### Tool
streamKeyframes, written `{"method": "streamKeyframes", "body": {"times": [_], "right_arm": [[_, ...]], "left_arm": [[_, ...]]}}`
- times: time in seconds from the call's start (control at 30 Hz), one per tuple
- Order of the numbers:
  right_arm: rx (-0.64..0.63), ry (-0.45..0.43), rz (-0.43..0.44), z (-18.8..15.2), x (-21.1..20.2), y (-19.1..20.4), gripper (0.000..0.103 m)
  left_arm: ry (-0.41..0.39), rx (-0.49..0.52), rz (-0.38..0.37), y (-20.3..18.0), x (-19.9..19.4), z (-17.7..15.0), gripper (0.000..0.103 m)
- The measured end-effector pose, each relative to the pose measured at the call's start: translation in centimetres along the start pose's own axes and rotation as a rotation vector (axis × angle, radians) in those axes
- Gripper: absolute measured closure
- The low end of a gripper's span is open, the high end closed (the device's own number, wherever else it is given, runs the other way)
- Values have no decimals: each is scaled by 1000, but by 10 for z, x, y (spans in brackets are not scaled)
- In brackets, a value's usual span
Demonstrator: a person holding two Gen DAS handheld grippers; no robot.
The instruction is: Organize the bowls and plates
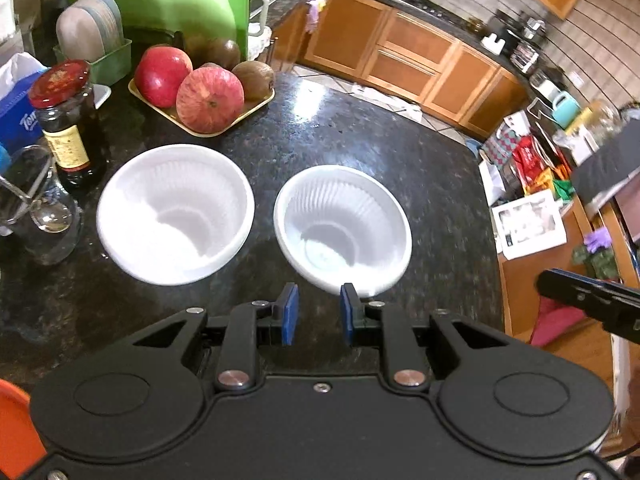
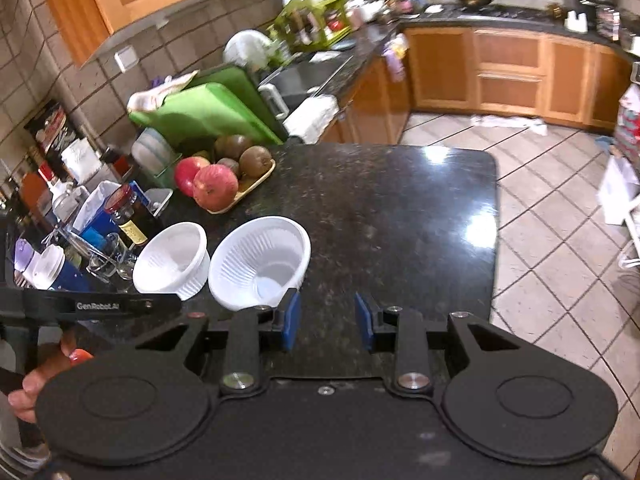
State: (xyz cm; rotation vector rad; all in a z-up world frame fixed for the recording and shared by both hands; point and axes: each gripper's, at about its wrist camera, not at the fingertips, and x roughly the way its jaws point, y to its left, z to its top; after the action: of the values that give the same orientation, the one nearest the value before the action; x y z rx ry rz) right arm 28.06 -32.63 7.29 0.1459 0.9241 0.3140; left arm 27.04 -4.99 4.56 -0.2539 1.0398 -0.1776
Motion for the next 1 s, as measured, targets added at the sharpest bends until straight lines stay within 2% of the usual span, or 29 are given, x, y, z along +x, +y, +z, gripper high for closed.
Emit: {"method": "streamKeyframes", "body": {"times": [0.17, 0.37, 0.73, 0.83, 1.0], "right_arm": [[-31, 53, 40, 25, 41, 0, 70], [-71, 105, 38, 44, 89, 3, 70], [-109, 156, 69, 49, 128, 7, 70], [-126, 160, 64, 47, 135, 10, 72], [-146, 180, 46, 42, 143, 15, 84]], "left_arm": [[10, -29, 19, -9, 23, 10, 75], [15, -41, 55, -13, 36, 16, 75], [15, -86, 87, -5, 49, 20, 75], [18, -94, 83, -3, 52, 22, 75], [17, -91, 75, -4, 60, 25, 75]]}}
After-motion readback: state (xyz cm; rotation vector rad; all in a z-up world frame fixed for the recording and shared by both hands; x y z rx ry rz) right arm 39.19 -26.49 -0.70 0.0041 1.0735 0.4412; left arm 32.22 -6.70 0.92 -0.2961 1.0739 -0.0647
